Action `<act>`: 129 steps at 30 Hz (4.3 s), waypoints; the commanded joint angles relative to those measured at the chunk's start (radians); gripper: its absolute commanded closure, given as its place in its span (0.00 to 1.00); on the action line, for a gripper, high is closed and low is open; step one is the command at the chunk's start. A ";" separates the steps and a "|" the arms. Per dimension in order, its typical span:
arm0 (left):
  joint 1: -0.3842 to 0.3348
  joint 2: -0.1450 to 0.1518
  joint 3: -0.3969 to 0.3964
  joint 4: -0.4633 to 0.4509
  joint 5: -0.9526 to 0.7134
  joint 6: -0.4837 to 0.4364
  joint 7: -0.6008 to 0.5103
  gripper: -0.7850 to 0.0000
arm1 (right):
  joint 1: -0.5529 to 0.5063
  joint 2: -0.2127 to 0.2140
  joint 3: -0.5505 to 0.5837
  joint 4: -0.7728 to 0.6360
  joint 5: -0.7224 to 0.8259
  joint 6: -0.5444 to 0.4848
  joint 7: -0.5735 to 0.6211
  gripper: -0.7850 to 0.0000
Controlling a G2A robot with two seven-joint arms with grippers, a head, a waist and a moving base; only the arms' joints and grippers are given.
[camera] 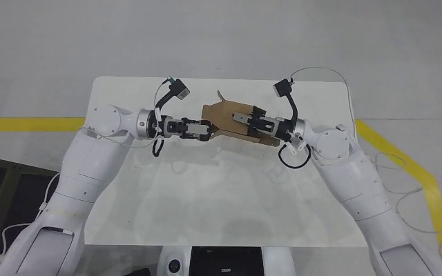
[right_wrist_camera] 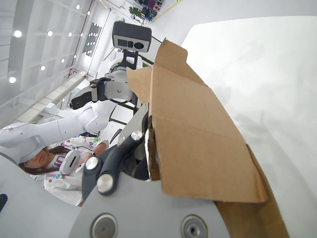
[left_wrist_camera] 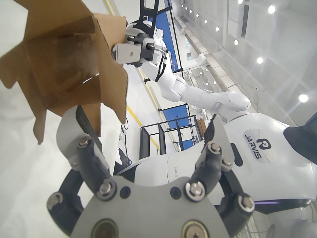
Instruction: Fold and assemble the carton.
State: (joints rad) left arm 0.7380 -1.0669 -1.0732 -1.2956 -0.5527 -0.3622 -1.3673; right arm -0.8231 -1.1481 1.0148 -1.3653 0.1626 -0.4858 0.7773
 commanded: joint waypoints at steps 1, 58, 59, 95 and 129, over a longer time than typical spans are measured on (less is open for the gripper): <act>0.001 0.000 0.000 -0.002 -0.006 0.003 -0.005 0.00 | -0.003 0.000 0.003 -0.006 -0.007 0.002 -0.010 1.00; -0.067 0.005 -0.028 0.174 0.248 -0.175 0.101 0.00 | -0.119 0.028 0.173 -0.083 0.133 -0.036 0.263 1.00; -0.071 0.004 -0.019 0.181 0.266 -0.184 0.109 0.00 | -0.123 0.029 0.178 -0.089 0.137 -0.035 0.267 1.00; -0.109 -0.029 0.120 0.178 0.350 -0.248 0.182 0.00 | -0.032 -0.010 0.034 -0.024 0.276 -0.139 0.263 1.00; -0.112 -0.023 0.121 0.198 0.371 -0.258 0.176 0.00 | -0.031 -0.020 0.066 0.040 0.230 -0.111 0.118 1.00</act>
State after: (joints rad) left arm 0.6219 -1.0896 -0.9579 -1.0917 -0.1891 -0.6189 -1.1845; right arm -0.8481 -1.1692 1.0744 -1.3204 0.3998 -0.5998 0.9129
